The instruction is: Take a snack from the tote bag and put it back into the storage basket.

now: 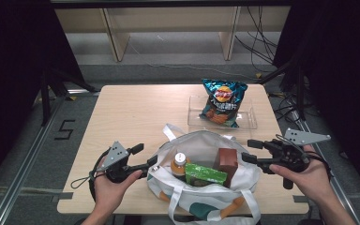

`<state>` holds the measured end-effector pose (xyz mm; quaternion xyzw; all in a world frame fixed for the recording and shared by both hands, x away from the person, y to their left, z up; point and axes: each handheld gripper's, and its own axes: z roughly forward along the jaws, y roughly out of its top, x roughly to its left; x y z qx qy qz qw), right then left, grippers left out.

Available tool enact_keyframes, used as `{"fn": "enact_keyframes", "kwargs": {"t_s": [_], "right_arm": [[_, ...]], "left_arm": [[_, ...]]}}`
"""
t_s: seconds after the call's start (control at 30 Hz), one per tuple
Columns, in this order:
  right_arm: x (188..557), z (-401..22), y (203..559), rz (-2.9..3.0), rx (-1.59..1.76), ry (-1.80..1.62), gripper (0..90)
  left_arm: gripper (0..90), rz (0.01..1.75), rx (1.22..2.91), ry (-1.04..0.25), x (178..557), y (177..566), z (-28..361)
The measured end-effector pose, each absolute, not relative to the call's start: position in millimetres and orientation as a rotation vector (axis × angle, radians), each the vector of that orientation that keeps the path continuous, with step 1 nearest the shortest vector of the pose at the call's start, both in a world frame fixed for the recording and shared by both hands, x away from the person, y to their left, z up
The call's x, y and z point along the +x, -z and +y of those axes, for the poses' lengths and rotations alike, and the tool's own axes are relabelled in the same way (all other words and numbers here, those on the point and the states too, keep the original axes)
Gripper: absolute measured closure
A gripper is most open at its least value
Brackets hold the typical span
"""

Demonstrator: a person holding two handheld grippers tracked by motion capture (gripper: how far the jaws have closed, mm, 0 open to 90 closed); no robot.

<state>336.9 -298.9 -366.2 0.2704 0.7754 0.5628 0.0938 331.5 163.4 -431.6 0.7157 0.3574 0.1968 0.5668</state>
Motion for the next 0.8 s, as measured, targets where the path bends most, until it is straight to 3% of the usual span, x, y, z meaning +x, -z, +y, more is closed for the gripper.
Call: {"fn": "enact_keyframes", "kwargs": {"t_s": [0.57, 0.8], "right_arm": [[335.9, -278.2, 378.8, 2.428, 0.637, -1.645, 29.2], [344.6, -270.8, 387.2, 2.476, 0.628, -1.630, 28.2]], "left_arm": [[30.2, 0.826, 1.672, -0.474, 327.8, 428.5, 167.3], [30.1, 0.830, 1.686, -0.469, 328.1, 430.1, 164.9]]}}
